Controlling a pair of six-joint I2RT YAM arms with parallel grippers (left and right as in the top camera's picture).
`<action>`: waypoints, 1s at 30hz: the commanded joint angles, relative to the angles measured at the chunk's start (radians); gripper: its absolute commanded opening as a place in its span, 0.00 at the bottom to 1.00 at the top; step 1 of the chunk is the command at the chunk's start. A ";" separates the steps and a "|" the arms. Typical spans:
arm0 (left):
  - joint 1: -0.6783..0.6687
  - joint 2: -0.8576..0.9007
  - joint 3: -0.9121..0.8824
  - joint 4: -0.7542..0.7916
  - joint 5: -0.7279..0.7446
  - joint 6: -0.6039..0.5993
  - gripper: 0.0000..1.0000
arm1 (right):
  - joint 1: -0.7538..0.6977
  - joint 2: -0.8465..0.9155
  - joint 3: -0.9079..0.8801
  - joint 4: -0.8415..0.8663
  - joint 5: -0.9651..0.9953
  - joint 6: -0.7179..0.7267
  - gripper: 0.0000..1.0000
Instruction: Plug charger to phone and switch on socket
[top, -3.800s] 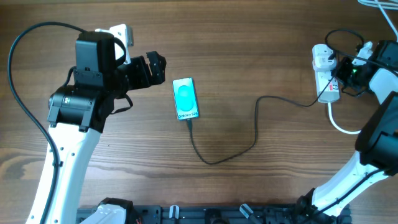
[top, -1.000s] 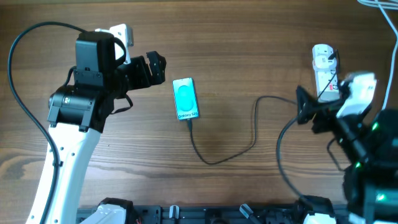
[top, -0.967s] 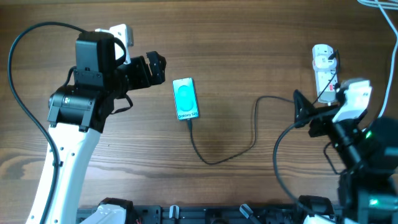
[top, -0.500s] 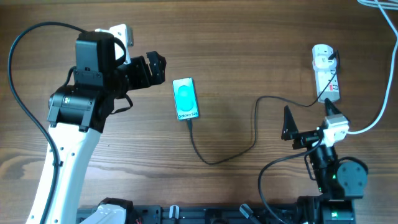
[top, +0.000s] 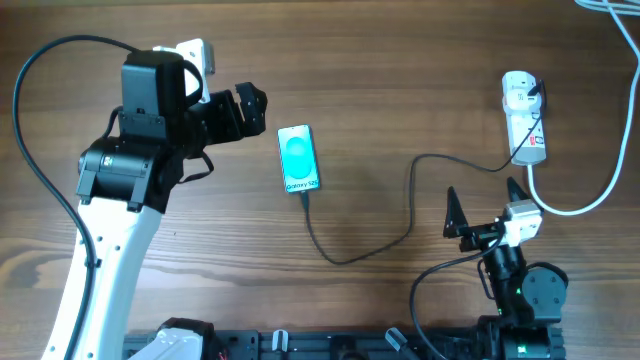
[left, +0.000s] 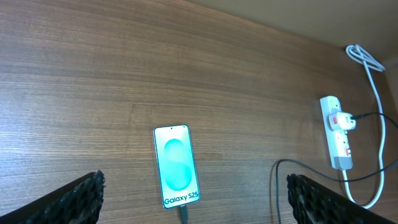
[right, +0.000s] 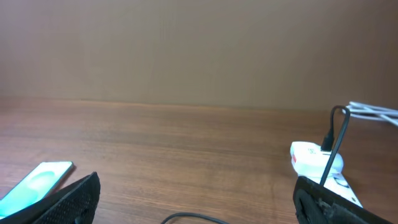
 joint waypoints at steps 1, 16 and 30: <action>0.004 -0.003 0.003 0.002 -0.009 0.002 1.00 | 0.006 -0.013 -0.002 0.005 0.017 0.032 1.00; 0.004 -0.003 0.003 0.002 -0.009 0.002 1.00 | 0.006 -0.013 -0.002 0.004 0.017 0.032 1.00; 0.045 -0.158 -0.050 0.012 -0.064 0.003 1.00 | 0.006 -0.013 -0.002 0.005 0.017 0.032 1.00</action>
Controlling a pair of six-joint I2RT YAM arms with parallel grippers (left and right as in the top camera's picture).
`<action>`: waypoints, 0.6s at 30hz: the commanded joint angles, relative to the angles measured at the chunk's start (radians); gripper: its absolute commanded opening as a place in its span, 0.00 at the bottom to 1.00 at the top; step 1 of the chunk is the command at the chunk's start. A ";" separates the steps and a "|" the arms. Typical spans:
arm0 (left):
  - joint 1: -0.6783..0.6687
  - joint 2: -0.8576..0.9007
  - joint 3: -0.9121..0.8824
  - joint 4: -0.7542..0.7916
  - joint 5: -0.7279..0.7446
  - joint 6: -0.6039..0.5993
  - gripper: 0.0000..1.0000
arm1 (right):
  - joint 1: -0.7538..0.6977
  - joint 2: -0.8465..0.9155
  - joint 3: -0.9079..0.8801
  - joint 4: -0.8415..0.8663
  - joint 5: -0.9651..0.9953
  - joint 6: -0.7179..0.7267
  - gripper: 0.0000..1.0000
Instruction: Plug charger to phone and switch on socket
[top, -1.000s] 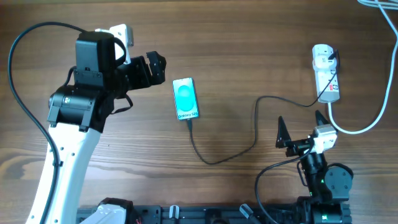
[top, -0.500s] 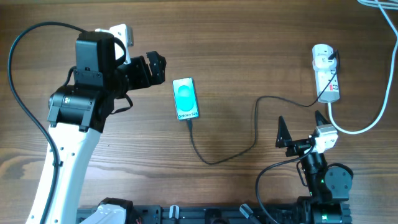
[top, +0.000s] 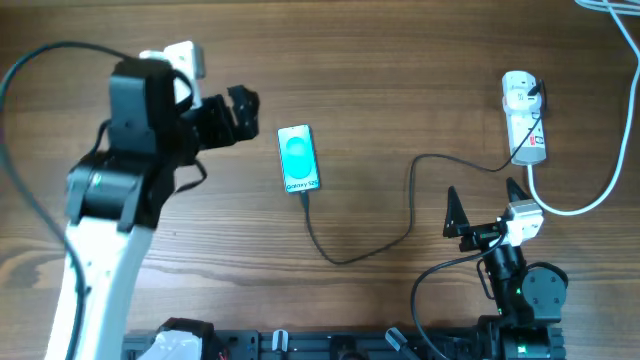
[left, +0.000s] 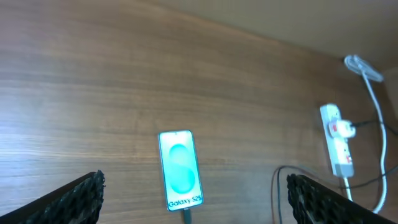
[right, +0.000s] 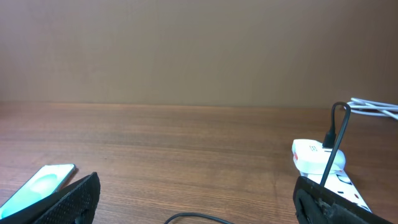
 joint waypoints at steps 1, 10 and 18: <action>0.063 -0.155 -0.095 0.058 -0.032 0.002 1.00 | 0.006 -0.013 -0.002 0.005 0.014 0.014 1.00; 0.160 -0.575 -0.572 0.435 0.002 0.002 1.00 | 0.006 -0.013 -0.002 0.005 0.014 0.014 1.00; 0.178 -0.860 -0.911 0.692 -0.007 0.010 1.00 | 0.006 -0.011 -0.002 0.005 0.014 0.014 1.00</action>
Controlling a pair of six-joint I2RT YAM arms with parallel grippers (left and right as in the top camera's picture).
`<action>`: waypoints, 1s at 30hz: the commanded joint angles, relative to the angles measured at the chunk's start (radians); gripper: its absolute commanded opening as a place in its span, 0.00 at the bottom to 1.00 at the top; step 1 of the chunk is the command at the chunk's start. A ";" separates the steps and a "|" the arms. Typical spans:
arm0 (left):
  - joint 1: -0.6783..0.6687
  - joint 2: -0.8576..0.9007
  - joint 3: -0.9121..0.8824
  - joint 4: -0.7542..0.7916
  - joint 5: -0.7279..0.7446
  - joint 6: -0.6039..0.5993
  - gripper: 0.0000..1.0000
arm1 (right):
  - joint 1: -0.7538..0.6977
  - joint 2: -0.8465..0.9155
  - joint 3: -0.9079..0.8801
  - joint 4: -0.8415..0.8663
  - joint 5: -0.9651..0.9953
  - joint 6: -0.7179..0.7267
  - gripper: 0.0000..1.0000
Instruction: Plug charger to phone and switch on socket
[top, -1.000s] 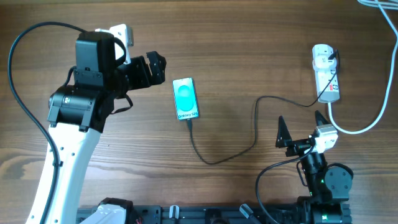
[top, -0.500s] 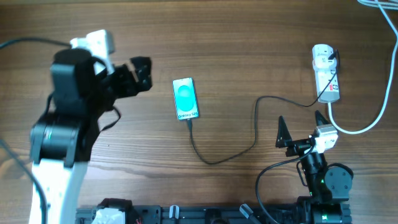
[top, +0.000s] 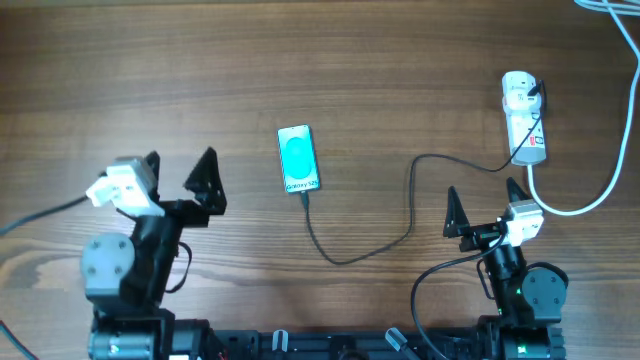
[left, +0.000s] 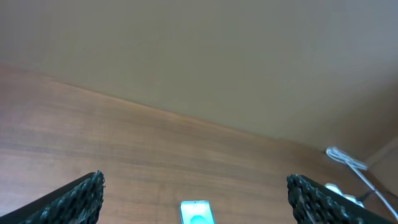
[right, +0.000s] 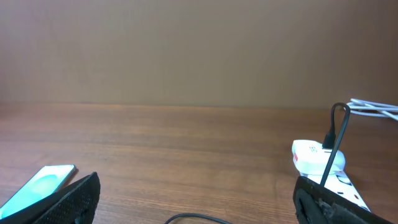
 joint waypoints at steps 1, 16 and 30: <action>0.008 -0.112 -0.167 0.118 0.001 0.010 1.00 | 0.006 -0.007 -0.002 0.005 0.014 0.014 1.00; -0.013 -0.441 -0.499 0.280 -0.071 0.089 1.00 | 0.006 -0.006 -0.002 0.005 0.014 0.014 1.00; -0.025 -0.441 -0.550 0.144 -0.088 0.089 1.00 | 0.006 -0.006 -0.002 0.005 0.014 0.014 1.00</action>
